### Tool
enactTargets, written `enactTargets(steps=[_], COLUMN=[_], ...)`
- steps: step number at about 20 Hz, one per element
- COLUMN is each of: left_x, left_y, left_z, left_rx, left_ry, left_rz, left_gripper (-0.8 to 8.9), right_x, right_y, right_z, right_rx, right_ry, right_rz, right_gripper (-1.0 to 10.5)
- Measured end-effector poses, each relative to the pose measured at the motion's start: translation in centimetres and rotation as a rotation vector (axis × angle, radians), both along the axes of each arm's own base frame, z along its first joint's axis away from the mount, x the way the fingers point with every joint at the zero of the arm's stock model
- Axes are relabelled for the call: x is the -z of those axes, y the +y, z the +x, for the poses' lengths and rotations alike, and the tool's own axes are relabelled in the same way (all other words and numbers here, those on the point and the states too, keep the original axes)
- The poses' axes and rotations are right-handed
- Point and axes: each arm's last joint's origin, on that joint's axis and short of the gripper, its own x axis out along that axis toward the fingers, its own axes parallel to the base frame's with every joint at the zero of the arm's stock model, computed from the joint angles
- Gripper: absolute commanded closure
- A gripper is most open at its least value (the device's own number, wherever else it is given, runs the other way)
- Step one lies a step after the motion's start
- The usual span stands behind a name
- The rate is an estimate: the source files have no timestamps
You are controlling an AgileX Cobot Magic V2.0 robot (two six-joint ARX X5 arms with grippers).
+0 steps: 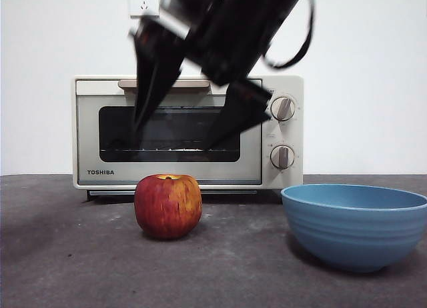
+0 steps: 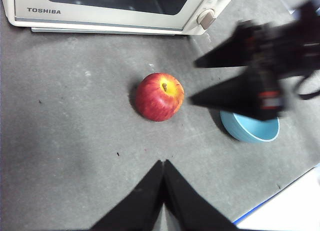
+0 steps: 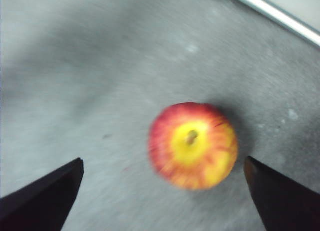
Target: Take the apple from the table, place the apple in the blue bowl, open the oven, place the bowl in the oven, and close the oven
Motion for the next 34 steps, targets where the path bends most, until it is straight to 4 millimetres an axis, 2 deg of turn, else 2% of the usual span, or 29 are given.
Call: enactTargets(steps=[6,13,15,19,24,26,28,32,34], left_x=[0.0,0.0,0.0,0.0,0.0,0.0,0.0,0.0,0.0], left_y=[0.0,0.0,0.0,0.0,0.0,0.0,0.0,0.0,0.0], left_z=[0.0,0.0,0.0,0.0,0.0,0.0,0.0,0.0,0.0], left_rx=[0.0,0.0,0.0,0.0,0.0,0.0,0.0,0.0,0.0], left_ry=[0.0,0.0,0.001,0.001,0.001,0.0,0.0,-0.001,-0.001], left_rz=[0.0,0.0,0.0,0.0,0.0,0.0,0.0,0.0,0.0], left_gripper=[8.06,8.06,8.06,8.06,8.06,8.06,8.06,8.06,8.06], right_x=[2.5,5.9,6.2,6.3,6.1,5.6,3.9,-2.6,-4.8], right_y=[2.3,3.1,3.2,3.3,3.3,3.3,3.1,1.2,-0.3], right_z=[2.3,2.8,2.7,2.5,2.4,2.4,2.2,0.4,-0.8], right_rx=[0.029,0.039,0.039,0.057,0.068,0.066,0.067,0.078,0.087], right_ry=[0.007,0.05,0.052,0.046,0.065,0.082,0.071,-0.018,-0.032], right_rz=[-0.068,-0.154,-0.166,-0.186,-0.195,-0.216,-0.203,-0.125,-0.133], right_gripper=[4.4,4.4,4.5,5.9,6.0,6.0,6.0,6.0,6.0])
